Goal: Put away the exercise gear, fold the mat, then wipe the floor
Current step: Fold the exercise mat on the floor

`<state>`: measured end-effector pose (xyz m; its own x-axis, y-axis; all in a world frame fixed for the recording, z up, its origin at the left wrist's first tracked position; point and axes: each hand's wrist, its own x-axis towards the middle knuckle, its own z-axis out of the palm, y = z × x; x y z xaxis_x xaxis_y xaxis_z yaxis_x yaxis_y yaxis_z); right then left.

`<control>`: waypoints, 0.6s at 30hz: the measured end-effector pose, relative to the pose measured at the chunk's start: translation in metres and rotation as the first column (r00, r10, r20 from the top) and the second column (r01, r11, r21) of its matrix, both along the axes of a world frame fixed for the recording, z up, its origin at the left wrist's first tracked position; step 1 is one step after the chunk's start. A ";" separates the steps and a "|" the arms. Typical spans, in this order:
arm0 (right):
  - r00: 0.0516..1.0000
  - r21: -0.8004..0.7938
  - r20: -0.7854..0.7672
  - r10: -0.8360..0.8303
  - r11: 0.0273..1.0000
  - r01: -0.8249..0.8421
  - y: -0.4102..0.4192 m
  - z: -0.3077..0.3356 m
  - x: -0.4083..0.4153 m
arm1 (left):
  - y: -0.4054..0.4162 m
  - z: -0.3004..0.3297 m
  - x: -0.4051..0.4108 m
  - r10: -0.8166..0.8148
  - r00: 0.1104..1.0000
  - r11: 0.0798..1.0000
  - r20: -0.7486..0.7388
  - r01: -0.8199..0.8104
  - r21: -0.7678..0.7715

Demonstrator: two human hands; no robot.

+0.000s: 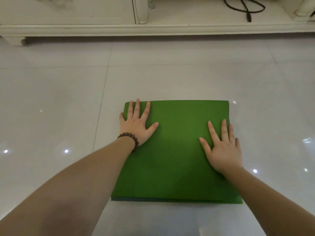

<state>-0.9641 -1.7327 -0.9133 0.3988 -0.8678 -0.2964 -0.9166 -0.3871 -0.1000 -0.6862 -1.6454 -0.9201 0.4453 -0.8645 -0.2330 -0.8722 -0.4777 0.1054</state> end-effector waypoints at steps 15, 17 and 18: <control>0.989 0.011 0.110 -0.096 0.995 0.095 0.003 -0.005 -0.007 | 0.108 -0.003 -0.045 0.102 0.987 0.986 -0.121 -0.117 -0.123; 0.990 0.042 0.111 -0.084 0.996 0.080 -0.001 -0.001 -0.008 | 0.107 0.000 -0.047 0.118 0.985 0.987 -0.127 -0.130 -0.096; 0.987 0.050 0.135 -0.087 0.995 0.081 -0.001 0.002 -0.009 | 0.108 0.001 -0.048 0.132 0.983 0.985 -0.127 -0.144 -0.091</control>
<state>-0.9732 -1.7340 -0.9115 0.3646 -0.8871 -0.2832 -0.9222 -0.3018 -0.2418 -0.7346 -1.5379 -0.9186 0.5364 -0.8180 -0.2078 -0.7765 -0.5748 0.2583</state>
